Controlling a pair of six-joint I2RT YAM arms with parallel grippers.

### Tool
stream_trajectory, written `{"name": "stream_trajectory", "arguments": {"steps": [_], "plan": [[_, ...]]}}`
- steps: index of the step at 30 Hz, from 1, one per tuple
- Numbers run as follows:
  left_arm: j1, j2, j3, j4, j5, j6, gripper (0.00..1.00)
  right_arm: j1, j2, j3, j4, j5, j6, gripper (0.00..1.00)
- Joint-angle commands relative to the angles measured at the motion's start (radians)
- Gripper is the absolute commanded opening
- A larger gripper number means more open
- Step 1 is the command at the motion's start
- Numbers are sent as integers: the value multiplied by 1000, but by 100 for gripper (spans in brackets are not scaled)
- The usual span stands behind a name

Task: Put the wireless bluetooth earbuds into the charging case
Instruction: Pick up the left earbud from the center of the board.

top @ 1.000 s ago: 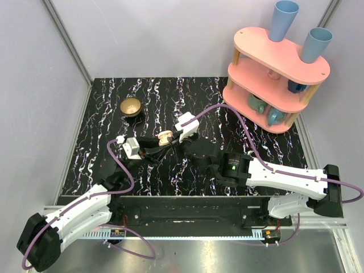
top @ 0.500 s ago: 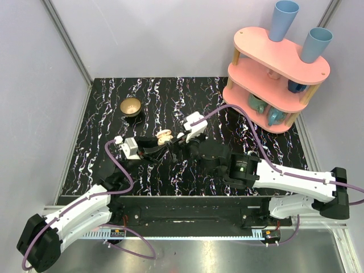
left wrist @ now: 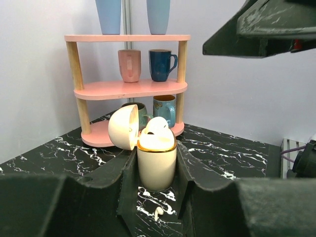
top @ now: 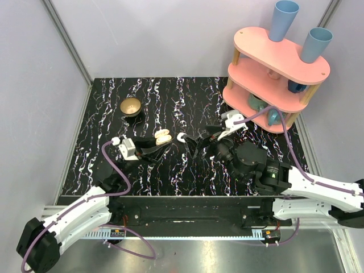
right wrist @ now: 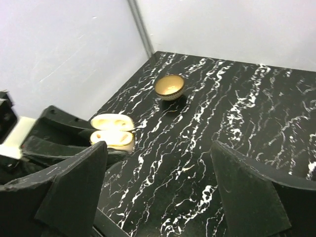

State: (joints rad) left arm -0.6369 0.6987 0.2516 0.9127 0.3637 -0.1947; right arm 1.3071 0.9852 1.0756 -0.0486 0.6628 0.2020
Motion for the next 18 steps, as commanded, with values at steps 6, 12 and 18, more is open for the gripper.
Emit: {"name": "stream_trajectory", "arguments": {"steps": [6,12,18], "plan": [[0,-91,28,-37,-40,28,0,-54,-108,-78,-164,273,238,96],[-1,-99,35,-66,-48,31,0,-400,-43,-57,-422,-86,539,95],[0,-94,35,-69,-54,26,0,-508,161,-51,-511,-290,752,99]]}}
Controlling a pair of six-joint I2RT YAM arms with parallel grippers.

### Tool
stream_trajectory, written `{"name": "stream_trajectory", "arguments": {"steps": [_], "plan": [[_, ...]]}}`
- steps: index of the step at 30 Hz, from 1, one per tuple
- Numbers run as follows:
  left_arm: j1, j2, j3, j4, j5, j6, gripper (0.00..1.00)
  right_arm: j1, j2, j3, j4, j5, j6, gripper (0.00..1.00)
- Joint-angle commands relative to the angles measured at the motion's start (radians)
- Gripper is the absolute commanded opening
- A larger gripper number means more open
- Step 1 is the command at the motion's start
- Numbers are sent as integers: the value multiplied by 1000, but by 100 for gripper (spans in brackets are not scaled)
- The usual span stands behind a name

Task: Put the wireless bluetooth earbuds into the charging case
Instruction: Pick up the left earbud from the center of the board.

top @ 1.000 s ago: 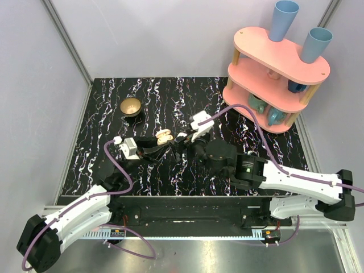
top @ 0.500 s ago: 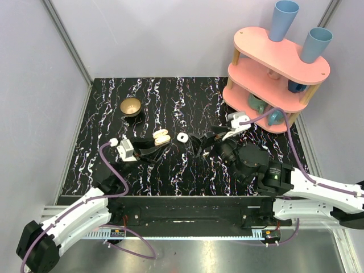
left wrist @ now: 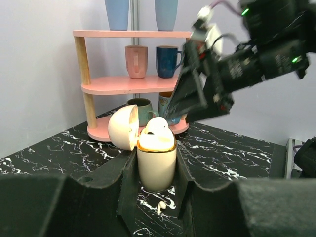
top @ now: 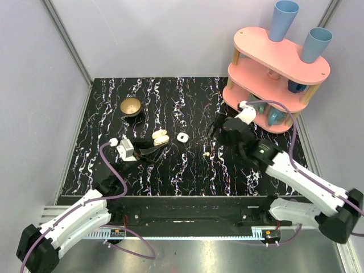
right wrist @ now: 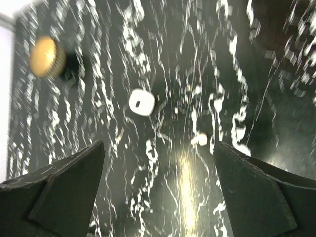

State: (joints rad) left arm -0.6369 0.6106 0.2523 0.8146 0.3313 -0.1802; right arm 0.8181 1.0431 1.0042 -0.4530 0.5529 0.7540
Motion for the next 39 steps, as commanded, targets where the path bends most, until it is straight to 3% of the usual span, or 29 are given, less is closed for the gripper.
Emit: {"name": "stream_trajectory", "arguments": {"steps": [1,6,8,13,21,31,39], "plan": [[0,-6,35,26,-23,13,0,-19,126,17,-104,-204,229,99],[-1,-29,36,8,-34,24,0,-19,204,-9,-107,-199,445,100],[-1,-43,35,0,-37,31,0,-19,201,-36,-110,-163,605,100],[0,-74,28,-34,-60,54,0,-19,210,-81,-104,-122,777,100],[-1,-101,27,-60,-75,68,0,-34,297,-75,-113,-136,900,100],[-1,-149,12,-84,-90,77,0,-72,411,-21,-191,-180,1045,91],[0,-164,5,-92,-103,79,0,-129,492,53,-262,-240,1071,87]]}}
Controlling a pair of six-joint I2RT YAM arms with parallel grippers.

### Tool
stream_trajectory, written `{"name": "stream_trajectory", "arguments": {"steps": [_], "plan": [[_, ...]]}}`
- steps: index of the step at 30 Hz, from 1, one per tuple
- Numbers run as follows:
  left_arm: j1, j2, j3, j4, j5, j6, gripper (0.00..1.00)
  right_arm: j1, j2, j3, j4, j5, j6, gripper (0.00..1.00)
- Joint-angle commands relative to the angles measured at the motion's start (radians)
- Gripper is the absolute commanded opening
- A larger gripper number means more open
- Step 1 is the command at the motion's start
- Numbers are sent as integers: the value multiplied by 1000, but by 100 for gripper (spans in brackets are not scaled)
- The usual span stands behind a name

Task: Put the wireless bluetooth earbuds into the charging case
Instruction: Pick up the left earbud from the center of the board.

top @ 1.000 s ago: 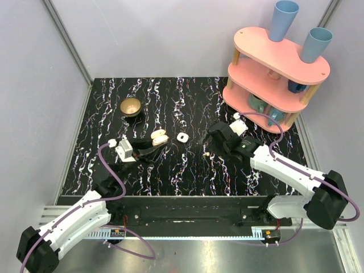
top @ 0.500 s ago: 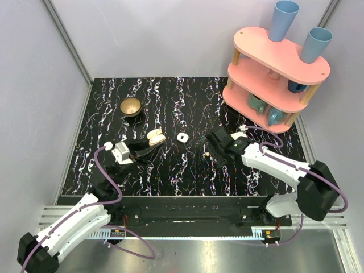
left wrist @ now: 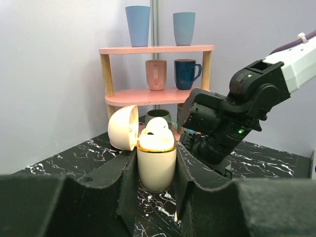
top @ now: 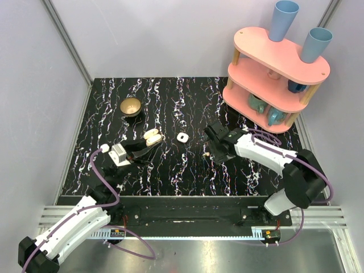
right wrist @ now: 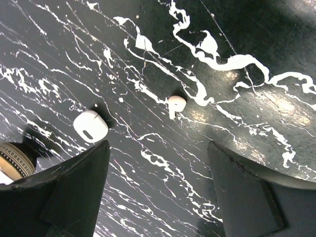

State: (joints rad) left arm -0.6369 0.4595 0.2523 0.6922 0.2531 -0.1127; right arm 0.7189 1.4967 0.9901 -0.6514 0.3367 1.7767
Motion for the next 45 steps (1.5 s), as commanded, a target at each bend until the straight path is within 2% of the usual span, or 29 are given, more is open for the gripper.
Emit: {"name": "stream_trajectory", "arguments": {"steps": [1,5,13,16,18,32,45], "plan": [[-1,-15,4,30,-28,11,0,-35,60,73,-68,-46,49,86],[-1,-18,-1,29,-37,15,0,-53,100,100,-74,-88,50,79],[-1,-19,-4,24,-49,27,0,-68,155,111,-74,-117,99,76],[-1,-22,-5,21,-51,31,0,-79,169,122,-74,-128,101,69],[0,-24,-5,21,-52,33,0,-82,177,120,-74,-128,110,67],[0,-22,-5,12,-61,44,0,-113,246,160,-74,-180,82,64],[0,-16,1,7,-68,45,0,-130,277,165,-74,-192,124,59]]}}
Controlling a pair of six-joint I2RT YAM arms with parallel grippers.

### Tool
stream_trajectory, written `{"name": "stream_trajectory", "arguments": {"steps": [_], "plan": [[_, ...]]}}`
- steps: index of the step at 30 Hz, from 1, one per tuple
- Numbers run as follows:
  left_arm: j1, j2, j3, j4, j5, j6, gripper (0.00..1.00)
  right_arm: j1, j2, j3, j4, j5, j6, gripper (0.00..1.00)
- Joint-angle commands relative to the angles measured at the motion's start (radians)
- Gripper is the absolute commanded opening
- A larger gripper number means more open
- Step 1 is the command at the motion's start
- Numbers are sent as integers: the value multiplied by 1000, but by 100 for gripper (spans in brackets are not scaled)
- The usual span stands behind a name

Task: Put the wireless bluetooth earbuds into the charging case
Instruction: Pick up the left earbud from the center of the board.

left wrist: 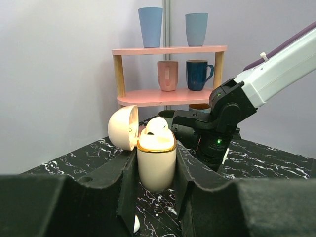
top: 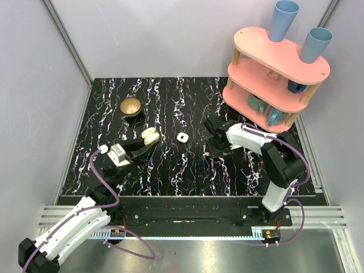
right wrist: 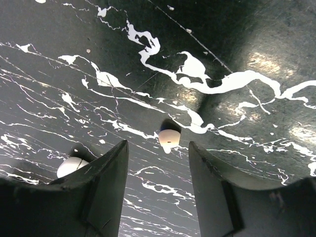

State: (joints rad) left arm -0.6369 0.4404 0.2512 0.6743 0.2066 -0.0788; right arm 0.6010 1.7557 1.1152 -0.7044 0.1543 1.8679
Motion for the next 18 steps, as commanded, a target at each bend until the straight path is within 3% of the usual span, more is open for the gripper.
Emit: {"name": "stream_trajectory", "arguments": {"steps": [1,18], "plan": [[0,3,3,24,-21,11,0,-13,21,38,-23,-13,30,59],[-1,6,6,16,-27,14,0,-26,53,35,-21,-39,40,49]]}}
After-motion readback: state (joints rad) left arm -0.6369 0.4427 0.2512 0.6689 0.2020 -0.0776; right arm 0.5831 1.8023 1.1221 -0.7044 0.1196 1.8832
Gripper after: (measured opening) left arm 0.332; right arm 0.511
